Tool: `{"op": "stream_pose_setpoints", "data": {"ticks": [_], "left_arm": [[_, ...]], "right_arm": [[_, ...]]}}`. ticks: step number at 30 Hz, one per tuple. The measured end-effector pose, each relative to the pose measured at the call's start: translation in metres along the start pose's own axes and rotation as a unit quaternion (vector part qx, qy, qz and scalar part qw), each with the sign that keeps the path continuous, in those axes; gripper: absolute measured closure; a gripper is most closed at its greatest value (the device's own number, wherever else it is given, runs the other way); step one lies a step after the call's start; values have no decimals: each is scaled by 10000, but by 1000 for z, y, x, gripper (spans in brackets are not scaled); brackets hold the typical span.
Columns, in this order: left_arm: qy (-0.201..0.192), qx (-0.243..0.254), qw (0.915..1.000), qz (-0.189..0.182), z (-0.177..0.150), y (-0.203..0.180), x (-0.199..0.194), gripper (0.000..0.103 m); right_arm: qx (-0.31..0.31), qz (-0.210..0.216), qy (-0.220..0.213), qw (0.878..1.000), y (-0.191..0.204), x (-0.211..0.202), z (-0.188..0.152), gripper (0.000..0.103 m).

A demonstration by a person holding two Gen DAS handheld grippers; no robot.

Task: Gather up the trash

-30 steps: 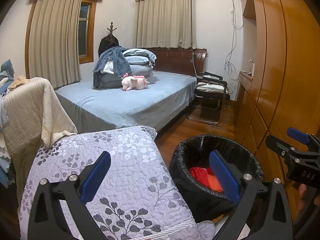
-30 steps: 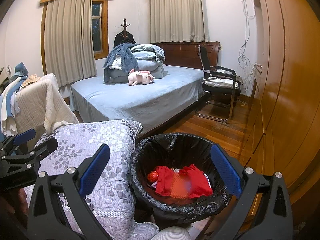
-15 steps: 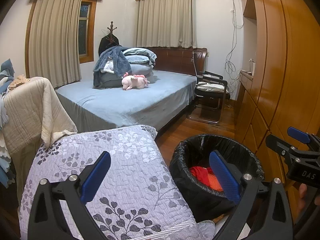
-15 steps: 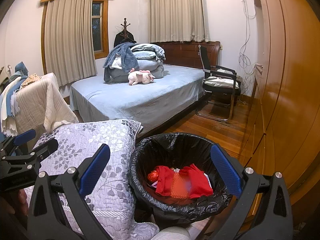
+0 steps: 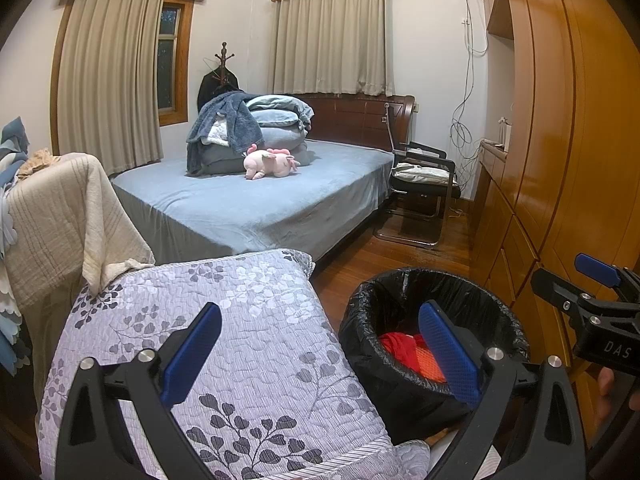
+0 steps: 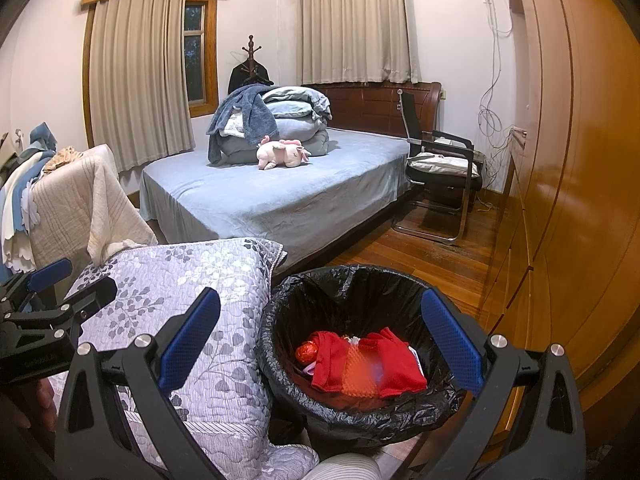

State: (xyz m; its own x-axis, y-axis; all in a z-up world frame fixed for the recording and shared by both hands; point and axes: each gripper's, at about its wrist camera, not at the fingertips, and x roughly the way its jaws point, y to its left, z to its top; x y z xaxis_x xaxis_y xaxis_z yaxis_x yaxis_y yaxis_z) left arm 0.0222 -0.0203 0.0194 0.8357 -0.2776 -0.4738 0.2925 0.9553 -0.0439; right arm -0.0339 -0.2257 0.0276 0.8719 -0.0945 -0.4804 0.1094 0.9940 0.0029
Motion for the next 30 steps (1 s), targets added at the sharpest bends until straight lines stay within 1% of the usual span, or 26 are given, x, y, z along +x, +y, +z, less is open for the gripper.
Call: {"op": "stream_pose_setpoints", "data": {"ticks": [30], "left_arm": [[2, 9, 10000, 9, 0, 1, 0, 6]], "right_arm": [[-13, 11, 9, 10000, 2, 1, 0, 5]]}}
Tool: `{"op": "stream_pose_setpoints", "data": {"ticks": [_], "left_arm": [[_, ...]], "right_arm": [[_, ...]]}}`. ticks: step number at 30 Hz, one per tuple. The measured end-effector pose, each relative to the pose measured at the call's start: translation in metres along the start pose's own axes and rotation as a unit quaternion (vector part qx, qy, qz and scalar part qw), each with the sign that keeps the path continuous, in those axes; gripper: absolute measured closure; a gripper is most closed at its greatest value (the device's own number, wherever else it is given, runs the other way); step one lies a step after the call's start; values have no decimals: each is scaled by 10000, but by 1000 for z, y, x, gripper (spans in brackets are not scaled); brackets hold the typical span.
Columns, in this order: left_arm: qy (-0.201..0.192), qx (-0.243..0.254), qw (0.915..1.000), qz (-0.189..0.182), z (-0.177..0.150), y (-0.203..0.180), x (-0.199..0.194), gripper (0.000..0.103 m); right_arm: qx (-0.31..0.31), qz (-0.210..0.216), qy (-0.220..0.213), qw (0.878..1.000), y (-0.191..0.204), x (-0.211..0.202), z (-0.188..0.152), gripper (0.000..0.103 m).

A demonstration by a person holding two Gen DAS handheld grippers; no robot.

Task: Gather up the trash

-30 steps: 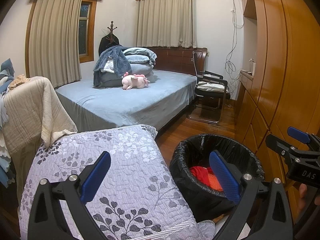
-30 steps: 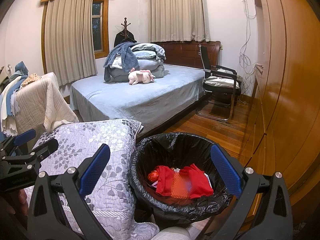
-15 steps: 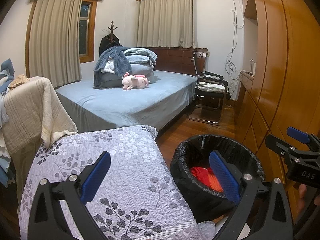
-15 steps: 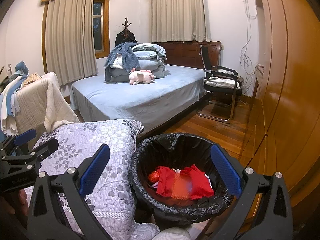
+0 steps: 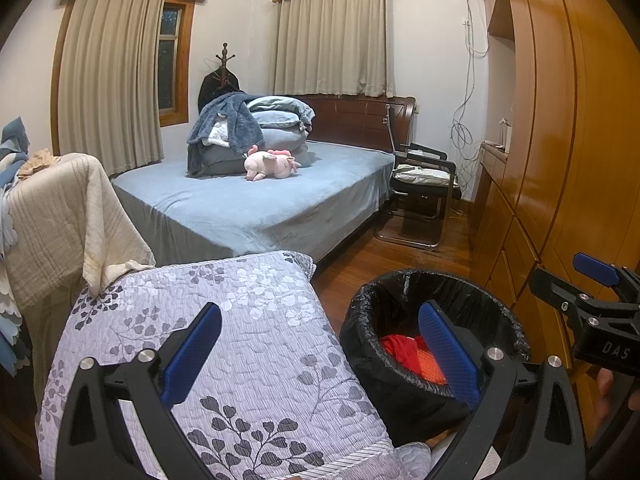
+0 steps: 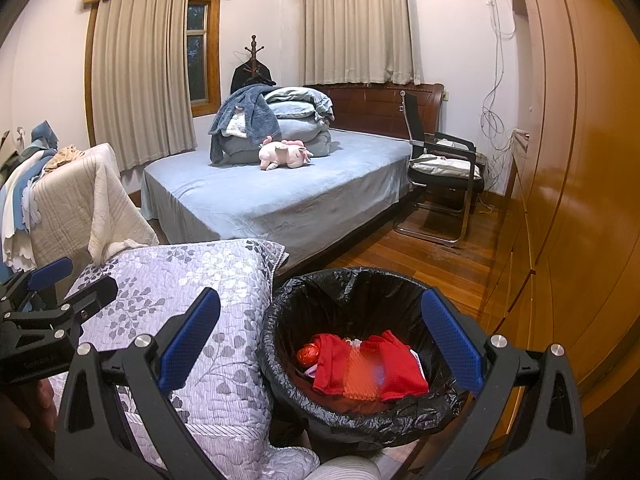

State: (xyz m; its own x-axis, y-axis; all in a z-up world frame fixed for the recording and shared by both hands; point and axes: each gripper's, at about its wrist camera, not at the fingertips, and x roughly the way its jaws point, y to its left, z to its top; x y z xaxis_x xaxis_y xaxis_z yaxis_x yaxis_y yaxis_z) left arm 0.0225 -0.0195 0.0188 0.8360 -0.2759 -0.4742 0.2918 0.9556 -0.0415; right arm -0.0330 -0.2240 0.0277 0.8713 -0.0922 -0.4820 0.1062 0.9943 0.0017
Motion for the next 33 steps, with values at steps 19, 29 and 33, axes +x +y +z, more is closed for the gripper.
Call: {"op": "stream_pose_setpoints", "data": {"ticks": [19, 29, 33], "left_arm": [[16, -12, 10000, -4, 0, 1, 2, 6], [35, 10, 10000, -21, -6, 1, 5, 6], [79, -10, 10000, -4, -6, 0, 6, 6]], "right_arm": [[-8, -3, 11, 10000, 1, 1, 0, 5], [0, -1, 28, 10000, 1, 1, 0, 5], [-4, -5, 33, 10000, 1, 1, 0, 5]]}}
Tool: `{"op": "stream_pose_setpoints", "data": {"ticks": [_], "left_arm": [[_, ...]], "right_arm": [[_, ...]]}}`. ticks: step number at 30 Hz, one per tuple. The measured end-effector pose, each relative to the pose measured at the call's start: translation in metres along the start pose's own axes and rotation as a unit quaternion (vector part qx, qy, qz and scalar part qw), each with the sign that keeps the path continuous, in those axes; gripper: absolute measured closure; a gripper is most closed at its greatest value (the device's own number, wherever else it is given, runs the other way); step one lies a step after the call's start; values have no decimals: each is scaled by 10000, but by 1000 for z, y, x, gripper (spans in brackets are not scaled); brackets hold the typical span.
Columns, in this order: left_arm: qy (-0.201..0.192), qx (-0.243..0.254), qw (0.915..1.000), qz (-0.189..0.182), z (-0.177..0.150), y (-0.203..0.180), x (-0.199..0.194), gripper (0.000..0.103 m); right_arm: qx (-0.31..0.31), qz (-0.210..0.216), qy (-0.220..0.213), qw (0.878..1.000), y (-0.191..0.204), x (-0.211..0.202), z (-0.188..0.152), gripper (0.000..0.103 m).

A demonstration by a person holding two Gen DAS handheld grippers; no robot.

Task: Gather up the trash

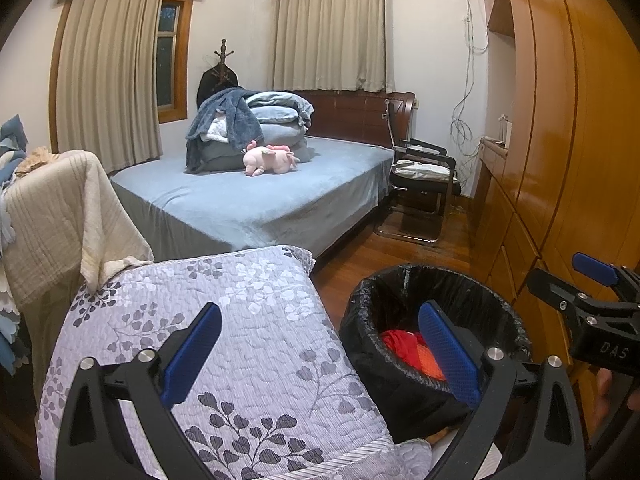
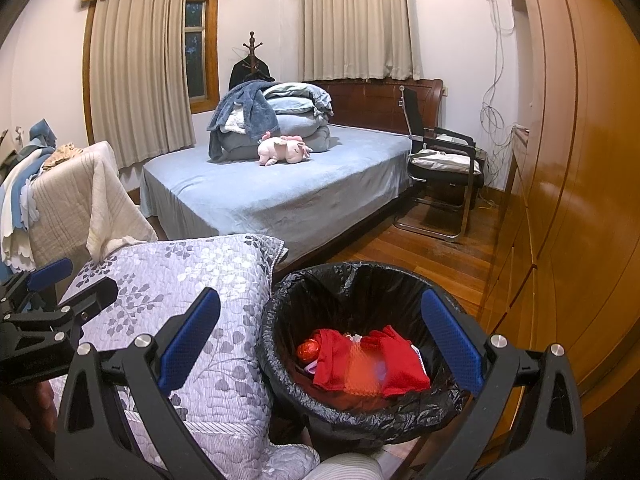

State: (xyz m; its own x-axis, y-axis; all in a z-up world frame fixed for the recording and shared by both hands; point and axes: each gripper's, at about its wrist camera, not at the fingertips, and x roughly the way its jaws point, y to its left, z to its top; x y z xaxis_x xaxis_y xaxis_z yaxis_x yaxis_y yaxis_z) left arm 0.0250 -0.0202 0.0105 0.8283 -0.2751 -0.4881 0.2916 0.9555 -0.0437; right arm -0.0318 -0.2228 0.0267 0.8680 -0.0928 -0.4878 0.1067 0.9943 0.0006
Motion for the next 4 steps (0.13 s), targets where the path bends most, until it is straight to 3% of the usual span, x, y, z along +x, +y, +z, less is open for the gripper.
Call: {"op": "stream_pose_setpoints", "data": {"ticks": [4], "left_arm": [[19, -6, 10000, 4, 1, -1, 1, 6]], "right_arm": [[-4, 2, 1, 10000, 0, -1, 0, 5]]}}
